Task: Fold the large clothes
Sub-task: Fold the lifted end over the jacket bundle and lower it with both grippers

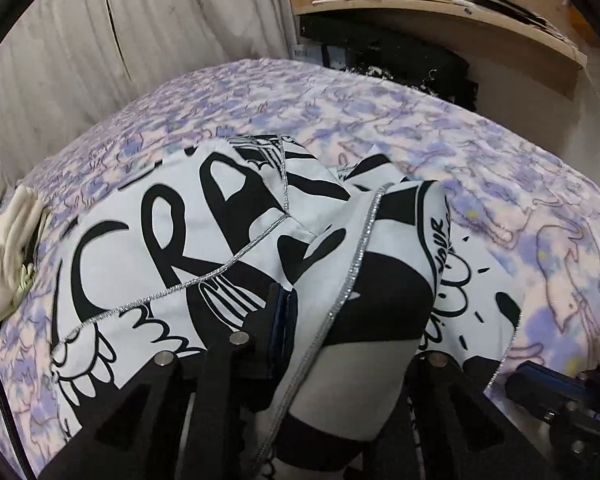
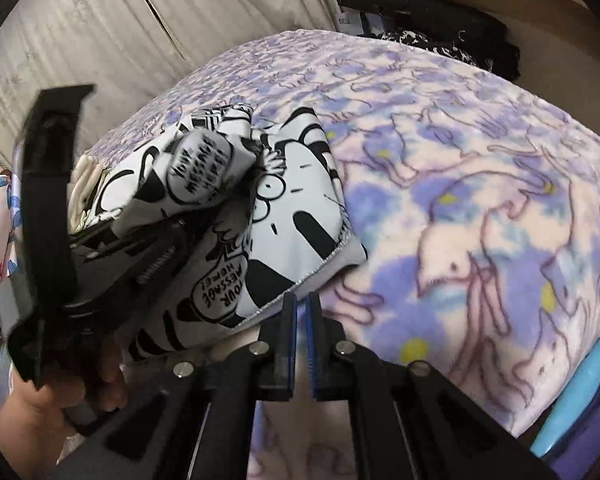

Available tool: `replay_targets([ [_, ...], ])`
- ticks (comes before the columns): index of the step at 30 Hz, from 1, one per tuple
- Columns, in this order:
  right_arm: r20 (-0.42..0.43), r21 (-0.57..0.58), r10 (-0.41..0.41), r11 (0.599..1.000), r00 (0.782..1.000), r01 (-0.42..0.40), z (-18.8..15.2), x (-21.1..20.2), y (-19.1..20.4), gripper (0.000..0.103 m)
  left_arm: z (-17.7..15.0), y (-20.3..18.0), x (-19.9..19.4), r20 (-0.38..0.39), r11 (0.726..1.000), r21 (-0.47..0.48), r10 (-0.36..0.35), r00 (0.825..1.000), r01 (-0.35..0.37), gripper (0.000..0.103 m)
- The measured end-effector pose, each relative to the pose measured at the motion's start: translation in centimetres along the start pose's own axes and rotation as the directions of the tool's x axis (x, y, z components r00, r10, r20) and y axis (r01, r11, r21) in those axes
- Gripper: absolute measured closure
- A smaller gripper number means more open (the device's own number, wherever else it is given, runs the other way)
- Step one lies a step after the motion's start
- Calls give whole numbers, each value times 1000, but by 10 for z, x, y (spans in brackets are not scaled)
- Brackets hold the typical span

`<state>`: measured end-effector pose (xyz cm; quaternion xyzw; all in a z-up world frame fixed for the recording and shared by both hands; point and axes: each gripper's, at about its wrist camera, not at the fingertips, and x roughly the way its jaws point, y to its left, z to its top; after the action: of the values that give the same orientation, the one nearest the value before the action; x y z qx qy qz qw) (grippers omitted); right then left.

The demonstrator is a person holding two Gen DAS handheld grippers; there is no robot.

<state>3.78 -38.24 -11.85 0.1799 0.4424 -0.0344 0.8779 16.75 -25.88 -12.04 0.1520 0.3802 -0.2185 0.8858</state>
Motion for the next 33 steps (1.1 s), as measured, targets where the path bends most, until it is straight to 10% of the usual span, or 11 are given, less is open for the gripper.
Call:
replay_targets([
  [7,21,-11,22,1000,1000,-22,11,1,4,100,2,19,-31,-43,996,-56,-67,997,64,75],
  [12,21,-26,21,999,1000,-21,17,-6,9,98,-5,28,-55,-52,970,-145,-206,977,197,26],
  [21,20,-44,90,995,996,-89,50,-24,17,98,-25,70,-122,49,971,-182,-150,987,157,25],
  [25,-18,-36,182,983,983,-182,75,-22,22,67,-39,114,-127,36,962,-259,-76,996,83,25],
  [33,-216,-23,283,955,935,-295,119,34,35,58,-77,191,-91,-53,870,-487,-115,992,74,25],
])
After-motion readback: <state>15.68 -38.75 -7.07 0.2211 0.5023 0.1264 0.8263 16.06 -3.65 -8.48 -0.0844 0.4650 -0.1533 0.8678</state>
